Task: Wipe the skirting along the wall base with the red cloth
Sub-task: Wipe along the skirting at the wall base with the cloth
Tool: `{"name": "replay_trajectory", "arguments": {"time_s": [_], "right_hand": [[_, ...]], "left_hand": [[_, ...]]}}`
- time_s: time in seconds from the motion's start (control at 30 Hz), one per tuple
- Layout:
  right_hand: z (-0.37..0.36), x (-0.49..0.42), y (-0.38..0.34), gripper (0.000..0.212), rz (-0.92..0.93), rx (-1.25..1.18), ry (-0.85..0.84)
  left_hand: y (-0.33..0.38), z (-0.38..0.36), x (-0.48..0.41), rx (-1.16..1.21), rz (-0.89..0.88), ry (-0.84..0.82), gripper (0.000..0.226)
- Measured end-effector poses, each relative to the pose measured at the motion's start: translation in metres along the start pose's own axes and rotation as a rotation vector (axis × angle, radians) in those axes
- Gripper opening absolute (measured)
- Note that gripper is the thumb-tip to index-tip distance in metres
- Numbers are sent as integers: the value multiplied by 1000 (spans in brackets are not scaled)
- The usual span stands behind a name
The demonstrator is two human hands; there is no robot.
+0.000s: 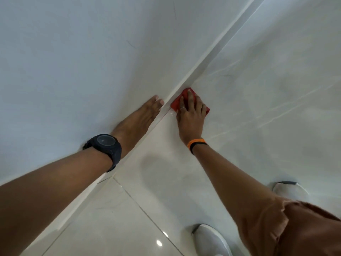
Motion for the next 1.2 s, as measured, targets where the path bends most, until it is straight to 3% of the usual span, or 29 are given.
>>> {"name": "replay_trajectory", "arguments": {"time_s": [0.1,0.27,0.4,0.5,0.63,0.77,0.93,1.03,1.2], "right_hand": [[-11,20,-19,46,6,-13,-17],[-6,4,1,47,191,150,-80],[8,-19,28,48,51,158,13],[6,-7,10,47,-18,98,83],[-27,41,-40,47,173,101,-5],[-19,31,-34,41,314,181,-18],[14,-15,25,46,110,179,92],[7,-4,8,46,79,137,117],[-43,63,-58,32,375,133,5]], "left_hand": [[-3,4,-4,-34,-37,-17,94],[-4,7,-6,-74,-60,-13,89],[-2,5,-10,-97,-64,9,98],[-5,7,-12,-54,-9,36,98],[-7,9,-14,-35,13,41,102],[-6,7,-15,-61,4,30,105],[-6,5,-16,-60,4,39,100],[-7,7,-16,-69,-4,43,97],[-7,10,-16,-81,-27,36,99]]}}
Point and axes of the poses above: each hand's wrist, its own x-axis away from the middle knuckle, its own z-axis out of the back of the hand, y = z × x, the point moved 9 cm from there along -x, towards the middle knuckle, and after that the axes turned 5 degrees about z, right-handed, at the moved point
